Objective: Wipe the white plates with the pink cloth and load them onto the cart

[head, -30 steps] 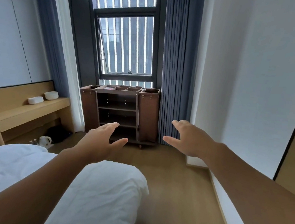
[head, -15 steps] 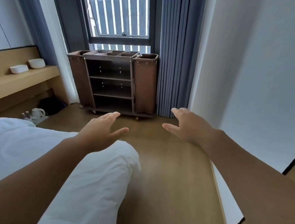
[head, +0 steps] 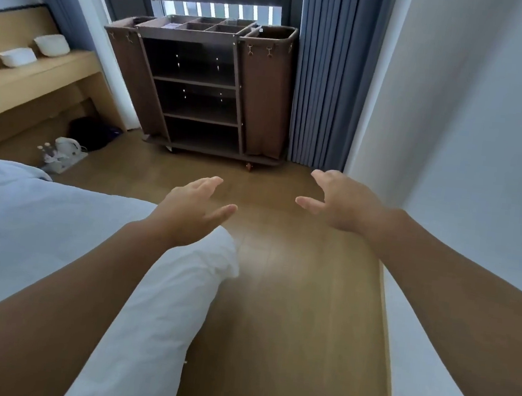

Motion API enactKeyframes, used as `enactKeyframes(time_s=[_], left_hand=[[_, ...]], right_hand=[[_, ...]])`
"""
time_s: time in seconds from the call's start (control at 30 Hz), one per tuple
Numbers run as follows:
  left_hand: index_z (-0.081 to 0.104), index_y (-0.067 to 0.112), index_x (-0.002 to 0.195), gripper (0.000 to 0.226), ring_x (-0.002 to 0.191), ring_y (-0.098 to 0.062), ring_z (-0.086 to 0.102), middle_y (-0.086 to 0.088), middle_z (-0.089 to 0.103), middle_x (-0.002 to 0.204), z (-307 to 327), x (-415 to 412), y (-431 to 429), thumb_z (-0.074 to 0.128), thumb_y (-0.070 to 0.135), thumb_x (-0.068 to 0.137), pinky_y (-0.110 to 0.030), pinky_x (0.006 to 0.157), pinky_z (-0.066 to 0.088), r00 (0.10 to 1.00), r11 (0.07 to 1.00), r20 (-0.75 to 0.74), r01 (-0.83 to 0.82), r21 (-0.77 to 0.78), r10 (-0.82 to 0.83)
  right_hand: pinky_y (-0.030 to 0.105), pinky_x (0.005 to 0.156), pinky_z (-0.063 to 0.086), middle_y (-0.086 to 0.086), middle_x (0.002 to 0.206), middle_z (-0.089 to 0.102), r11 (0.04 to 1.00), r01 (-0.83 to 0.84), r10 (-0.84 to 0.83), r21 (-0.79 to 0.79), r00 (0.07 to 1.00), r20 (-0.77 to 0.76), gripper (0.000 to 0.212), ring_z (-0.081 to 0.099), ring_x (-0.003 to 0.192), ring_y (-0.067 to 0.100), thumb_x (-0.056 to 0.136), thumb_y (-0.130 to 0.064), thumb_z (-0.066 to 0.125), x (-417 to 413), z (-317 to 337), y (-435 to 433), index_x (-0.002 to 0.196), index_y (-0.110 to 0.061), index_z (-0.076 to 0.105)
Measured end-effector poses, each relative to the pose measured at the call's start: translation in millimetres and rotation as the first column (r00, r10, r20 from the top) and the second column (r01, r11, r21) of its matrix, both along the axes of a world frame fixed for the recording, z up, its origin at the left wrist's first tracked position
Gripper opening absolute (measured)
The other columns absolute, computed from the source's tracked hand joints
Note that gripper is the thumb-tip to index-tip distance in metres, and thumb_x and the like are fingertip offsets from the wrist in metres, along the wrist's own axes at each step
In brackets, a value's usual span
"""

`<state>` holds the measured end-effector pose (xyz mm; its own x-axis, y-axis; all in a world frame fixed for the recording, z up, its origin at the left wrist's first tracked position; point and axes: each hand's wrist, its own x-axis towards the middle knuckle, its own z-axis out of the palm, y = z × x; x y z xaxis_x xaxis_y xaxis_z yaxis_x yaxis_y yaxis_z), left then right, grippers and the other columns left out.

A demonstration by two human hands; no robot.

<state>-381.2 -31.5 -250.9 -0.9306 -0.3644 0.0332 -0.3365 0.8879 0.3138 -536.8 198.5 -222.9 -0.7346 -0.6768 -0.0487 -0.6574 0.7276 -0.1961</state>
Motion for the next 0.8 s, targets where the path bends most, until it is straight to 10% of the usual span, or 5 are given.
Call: enactKeyframes(time_s=[0.8], left_hand=[[0.027, 0.015, 0.151, 0.07, 0.145, -0.017, 0.025, -0.001, 0.031, 0.156, -54.8, -289.4, -208.7, 0.043, 0.054, 0.096, -0.039, 0.118, 0.021, 0.999, 0.995, 0.041, -0.032, 0.095, 0.028]], right_hand=[[0.042, 0.105, 0.041, 0.007, 0.15, 0.037, 0.994, -0.043, 0.04, 0.096, 0.999, 0.037, 0.07, 0.041, 0.134, 0.025, 0.095, -0.06, 0.039, -299.8, -52.5, -221.9, 0.149, -0.016, 0.029]])
